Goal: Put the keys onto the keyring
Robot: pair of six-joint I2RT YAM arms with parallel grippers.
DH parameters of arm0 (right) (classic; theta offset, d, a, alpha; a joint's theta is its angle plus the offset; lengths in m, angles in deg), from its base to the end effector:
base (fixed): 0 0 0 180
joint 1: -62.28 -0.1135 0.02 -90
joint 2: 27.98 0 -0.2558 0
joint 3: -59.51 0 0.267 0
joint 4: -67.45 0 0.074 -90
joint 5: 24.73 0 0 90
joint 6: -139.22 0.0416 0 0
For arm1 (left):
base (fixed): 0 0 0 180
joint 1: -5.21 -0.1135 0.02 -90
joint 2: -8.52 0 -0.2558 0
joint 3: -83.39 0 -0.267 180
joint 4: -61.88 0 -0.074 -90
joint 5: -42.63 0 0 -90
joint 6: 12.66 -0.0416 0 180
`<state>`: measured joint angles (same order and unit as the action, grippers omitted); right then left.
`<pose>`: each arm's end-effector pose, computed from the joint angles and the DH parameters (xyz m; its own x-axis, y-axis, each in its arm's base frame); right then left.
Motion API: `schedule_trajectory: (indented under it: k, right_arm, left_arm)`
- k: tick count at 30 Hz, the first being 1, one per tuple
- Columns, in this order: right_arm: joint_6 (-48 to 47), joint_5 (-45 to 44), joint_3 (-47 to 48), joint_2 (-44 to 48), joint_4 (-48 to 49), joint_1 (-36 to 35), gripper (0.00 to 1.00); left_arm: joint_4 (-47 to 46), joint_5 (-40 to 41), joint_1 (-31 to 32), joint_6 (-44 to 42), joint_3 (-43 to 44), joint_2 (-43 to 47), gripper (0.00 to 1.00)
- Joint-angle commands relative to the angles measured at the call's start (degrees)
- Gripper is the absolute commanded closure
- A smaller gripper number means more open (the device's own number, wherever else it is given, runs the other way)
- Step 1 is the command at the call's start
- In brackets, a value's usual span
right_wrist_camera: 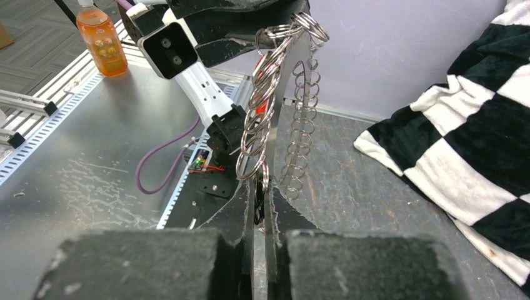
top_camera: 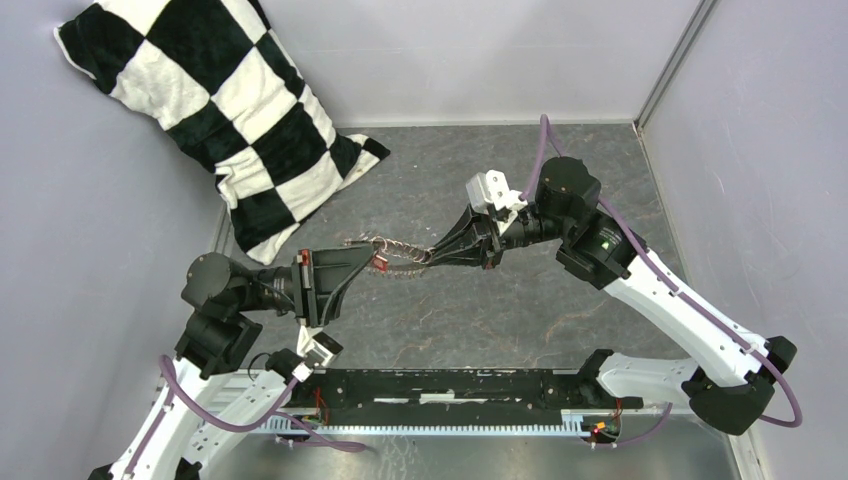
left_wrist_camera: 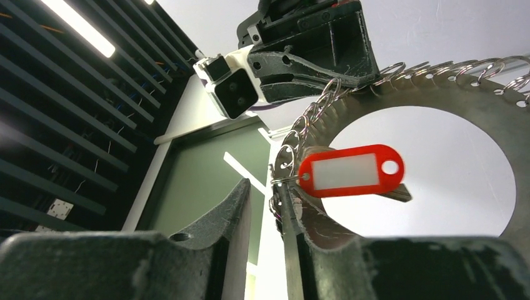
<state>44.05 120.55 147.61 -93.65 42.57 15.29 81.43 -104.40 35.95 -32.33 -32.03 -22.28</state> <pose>0.1517 0.2127 0.4443 0.0590 -0.0120 -0.9982 -0.9753 -0.2139 -0.0550 0.0818 -0.0892 0.4167 0.8490 0.0913 0.5205 -0.5278 0.1008 0.8433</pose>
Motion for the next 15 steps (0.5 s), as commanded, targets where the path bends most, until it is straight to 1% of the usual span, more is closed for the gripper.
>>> schedule_trajectory:
  k: [1, 3, 8, 12, 15]
  right_arm:
    - [0.34, 3.49, 0.4, 1.41, 2.07, -1.2, 0.99]
    - [0.81, 3.49, 0.22, 1.51, 2.82, -1.22, 0.99]
    - [0.9, 3.52, 0.18, 1.65, 2.97, -1.41, 0.99]
    - [-0.17, 3.22, 0.21, 1.85, 1.92, -1.33, 0.99]
    - [-0.97, 2.83, 0.17, 1.87, 1.16, -1.34, 0.99]
  left_arm:
    - [-2.0, 1.19, -0.07, 3.59, 1.51, 0.0, 0.72]
    - [-1.43, 0.45, -0.07, 4.09, 1.45, -0.04, 0.74]
    - [2.47, -0.56, -0.06, 1.68, 2.4, -0.61, 0.75]
    - [2.5, -0.7, -0.06, 2.74, 2.89, -0.76, 0.84]
    - [2.5, -1.2, -0.07, 3.6, 3.19, -0.7, 0.95]
